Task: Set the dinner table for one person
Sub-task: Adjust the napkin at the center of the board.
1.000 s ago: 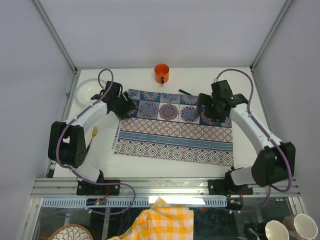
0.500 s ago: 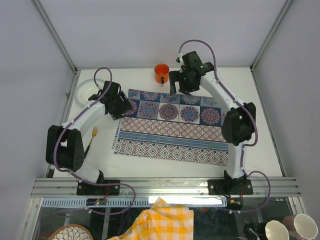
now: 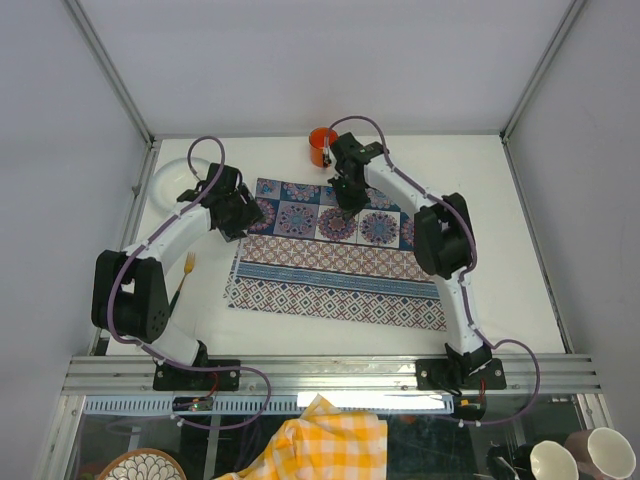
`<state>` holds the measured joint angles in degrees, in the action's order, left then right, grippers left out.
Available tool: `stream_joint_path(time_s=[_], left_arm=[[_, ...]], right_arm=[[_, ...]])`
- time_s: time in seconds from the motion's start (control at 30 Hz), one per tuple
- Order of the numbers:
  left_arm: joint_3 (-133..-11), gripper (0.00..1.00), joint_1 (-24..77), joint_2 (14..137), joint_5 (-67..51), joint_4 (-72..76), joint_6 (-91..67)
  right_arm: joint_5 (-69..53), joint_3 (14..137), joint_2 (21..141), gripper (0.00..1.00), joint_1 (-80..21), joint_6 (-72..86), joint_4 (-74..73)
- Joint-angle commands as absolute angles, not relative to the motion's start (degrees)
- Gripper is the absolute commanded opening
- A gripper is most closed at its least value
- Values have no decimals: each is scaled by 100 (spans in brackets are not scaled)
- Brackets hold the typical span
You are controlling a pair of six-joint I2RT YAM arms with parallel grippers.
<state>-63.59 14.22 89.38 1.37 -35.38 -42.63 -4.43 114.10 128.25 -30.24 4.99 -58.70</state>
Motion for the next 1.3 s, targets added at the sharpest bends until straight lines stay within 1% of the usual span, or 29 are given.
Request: stream_joint_path(time_s=[0.0, 0.07, 0.1, 0.17, 0.2, 0.23, 0.27, 0.3, 0.33, 0.37, 0.4, 0.43, 0.5, 0.53, 0.6, 0.87, 0.93, 0.97, 1.03, 1.13, 1.17, 1.2, 1.27], left_arm=[[-6376, 64, 1429, 8742, 217, -3395, -4177], [-6416, 64, 1426, 8846, 272, -3376, -4126], [-6449, 64, 1431, 8928, 291, -3377, -4085], [-6507, 63, 1441, 9119, 305, -3395, -4023], [-6526, 63, 1452, 9190, 308, -3403, -4013], [-6534, 63, 1478, 9242, 326, -3402, -4006], [-6538, 63, 1514, 9286, 347, -3401, -4008], [-6539, 63, 1552, 9328, 384, -3401, -4006], [-6543, 63, 1587, 9360, 417, -3401, -4008], [-6558, 63, 1616, 9401, 448, -3399, -4001], [-6583, 63, 1652, 9437, 477, -3398, -3986], [-6620, 63, 1683, 9465, 495, -3401, -3967], [-6692, 63, 1755, 9504, 536, -3396, -3920], [-6737, 64, 1800, 9521, 578, -3400, -3878], [-6862, 64, 1898, 9582, 653, -3410, -3740], [-7334, 65, 2137, 9938, 934, -3449, -3177], [-7401, 67, 2184, 10092, 963, -3445, -3084], [-7425, 76, 2207, 10177, 965, -3443, -3031], [-7459, 87, 2247, 10349, 1027, -3460, -2951], [-7435, 92, 2292, 10499, 1143, -3512, -2901], [-7411, 97, 2294, 10502, 1159, -3515, -2893], [-7389, 99, 2302, 10496, 1167, -3520, -2885], [-7358, 99, 2311, 10441, 1154, -3530, -2863]], right_arm=[[-231, 11828, 12745, 0, -3193, 453, -5917], [-246, 11943, 12831, 0, -3239, 440, -5970], [-288, 12012, 12892, 3, -3269, 440, -6009], [-339, 12045, 12955, 37, -3339, 455, -6030], [-342, 12016, 12970, 51, -3375, 456, -6005], [-366, 11986, 12980, 58, -3417, 465, -5978], [-370, 11954, 12988, 60, -3464, 470, -5953], [-385, 11935, 13021, 57, -3490, 481, -5925], [-435, 11928, 13051, 51, -3526, 482, -5904], [-477, 11931, 13098, 50, -3563, 496, -5876], [-508, 11946, 13145, 53, -3601, 500, -5868], [-517, 11978, 13189, 61, -3637, 501, -5859], [-474, 12024, 13259, 90, -3717, 509, -5836], [-448, 12065, 13304, 98, -3748, 517, -5849], [-354, 12132, 13369, 100, -3799, 555, -5878], [209, 11832, 13308, 100, -3801, 798, -5678], [397, 11769, 13290, 100, -3802, 852, -5646], [520, 11750, 13289, 100, -3798, 892, -5651], [910, 11727, 13289, 100, -3790, 979, -5697], [1313, 11543, 13207, 100, -3664, 1136, -5682], [1330, 11413, 13132, 100, -3588, 1176, -5606], [1285, 11222, 12970, 100, -3500, 1218, -5480], [1237, 10811, 12665, 100, -3278, 1313, -5237]])
